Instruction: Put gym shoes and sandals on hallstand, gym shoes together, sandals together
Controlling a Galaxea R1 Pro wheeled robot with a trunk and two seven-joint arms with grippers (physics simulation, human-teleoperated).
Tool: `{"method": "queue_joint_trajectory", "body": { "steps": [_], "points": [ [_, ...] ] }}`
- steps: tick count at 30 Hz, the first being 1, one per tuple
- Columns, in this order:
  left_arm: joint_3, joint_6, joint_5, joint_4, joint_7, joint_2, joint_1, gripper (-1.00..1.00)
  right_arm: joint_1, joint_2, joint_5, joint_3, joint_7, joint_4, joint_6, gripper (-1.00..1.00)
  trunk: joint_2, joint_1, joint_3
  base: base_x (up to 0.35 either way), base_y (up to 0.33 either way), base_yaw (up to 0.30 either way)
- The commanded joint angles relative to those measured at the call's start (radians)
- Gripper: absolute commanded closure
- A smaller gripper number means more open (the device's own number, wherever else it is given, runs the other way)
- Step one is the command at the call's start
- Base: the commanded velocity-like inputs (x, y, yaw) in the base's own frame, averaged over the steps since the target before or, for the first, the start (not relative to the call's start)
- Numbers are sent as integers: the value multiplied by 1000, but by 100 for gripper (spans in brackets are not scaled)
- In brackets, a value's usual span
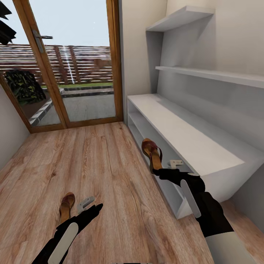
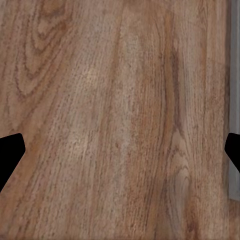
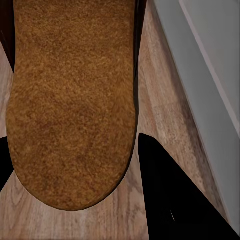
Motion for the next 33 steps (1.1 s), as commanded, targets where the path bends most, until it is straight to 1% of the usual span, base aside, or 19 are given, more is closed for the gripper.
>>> {"method": "queue_joint_trajectory", "body": {
  "steps": [1, 26, 29, 33],
  "points": [
    [-1, 0, 0, 0, 0, 0, 0, -100, 0, 0, -3, 0, -3, 0, 0, 100, 0, 0, 0, 1, 20, 0],
    [-3, 1, 0, -5, 3, 0, 0, -100, 1, -1, -3, -1, -2, 1, -6, 100, 0, 0, 0, 1, 5, 0],
    [-3, 3, 1, -5, 2, 0, 0, -100, 1, -1, -3, -1, -2, 1, -7, 100, 0, 0, 0, 110, 0, 0],
    [-3, 5, 0, -4, 2, 0, 0, -100, 1, 0, -3, 0, -1, 1, -6, 100, 0, 0, 0, 258, 0, 0]
  ]
}}
